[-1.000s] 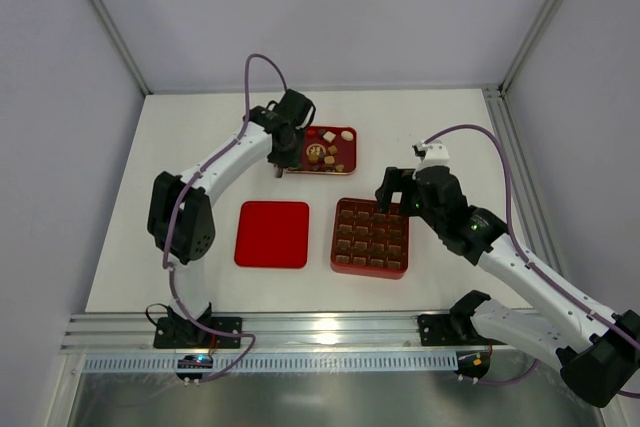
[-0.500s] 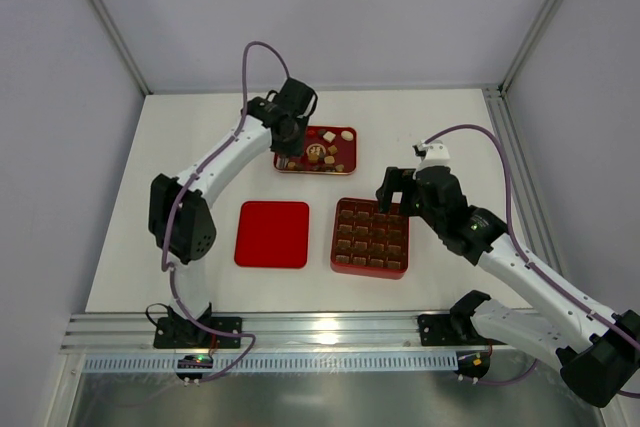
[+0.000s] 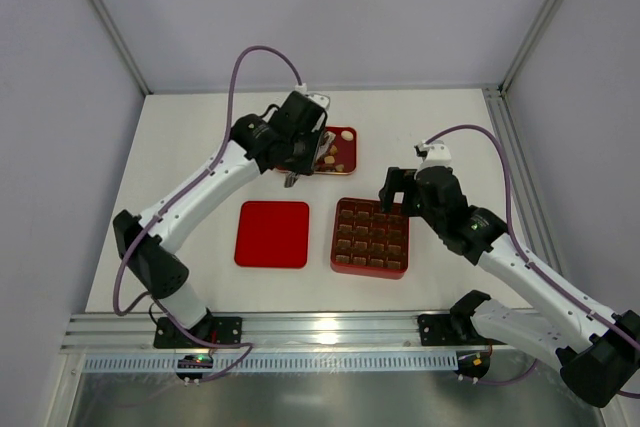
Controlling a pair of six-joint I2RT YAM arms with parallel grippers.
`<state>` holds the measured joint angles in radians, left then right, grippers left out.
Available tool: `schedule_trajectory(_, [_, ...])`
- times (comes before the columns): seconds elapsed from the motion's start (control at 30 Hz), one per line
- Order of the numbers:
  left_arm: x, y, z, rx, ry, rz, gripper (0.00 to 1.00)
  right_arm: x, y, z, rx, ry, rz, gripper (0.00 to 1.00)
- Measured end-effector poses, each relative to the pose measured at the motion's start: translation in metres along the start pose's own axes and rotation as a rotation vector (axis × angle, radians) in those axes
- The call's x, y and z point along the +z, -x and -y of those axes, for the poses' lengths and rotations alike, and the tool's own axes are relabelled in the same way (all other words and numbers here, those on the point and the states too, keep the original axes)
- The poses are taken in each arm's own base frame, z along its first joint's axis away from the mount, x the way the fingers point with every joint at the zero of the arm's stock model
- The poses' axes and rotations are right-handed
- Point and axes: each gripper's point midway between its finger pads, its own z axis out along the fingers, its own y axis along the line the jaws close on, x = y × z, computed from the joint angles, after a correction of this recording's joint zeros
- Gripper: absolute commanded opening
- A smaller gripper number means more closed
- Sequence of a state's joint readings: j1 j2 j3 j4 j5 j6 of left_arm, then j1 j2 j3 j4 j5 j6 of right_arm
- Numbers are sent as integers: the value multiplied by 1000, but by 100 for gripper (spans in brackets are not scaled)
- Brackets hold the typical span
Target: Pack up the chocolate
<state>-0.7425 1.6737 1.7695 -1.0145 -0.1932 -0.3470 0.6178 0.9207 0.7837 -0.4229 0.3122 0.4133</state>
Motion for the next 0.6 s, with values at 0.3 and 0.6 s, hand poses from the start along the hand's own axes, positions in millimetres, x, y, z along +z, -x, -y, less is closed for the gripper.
schedule_trajectory(0.3, [-20,-52,46,53,-65,-71,16,0,-2,5,-2,-19,-9,100])
schedule_trajectory(0.6, [-25,-83,74,99,-92,-120,16,0,-3,8,-2,-32,-13,100])
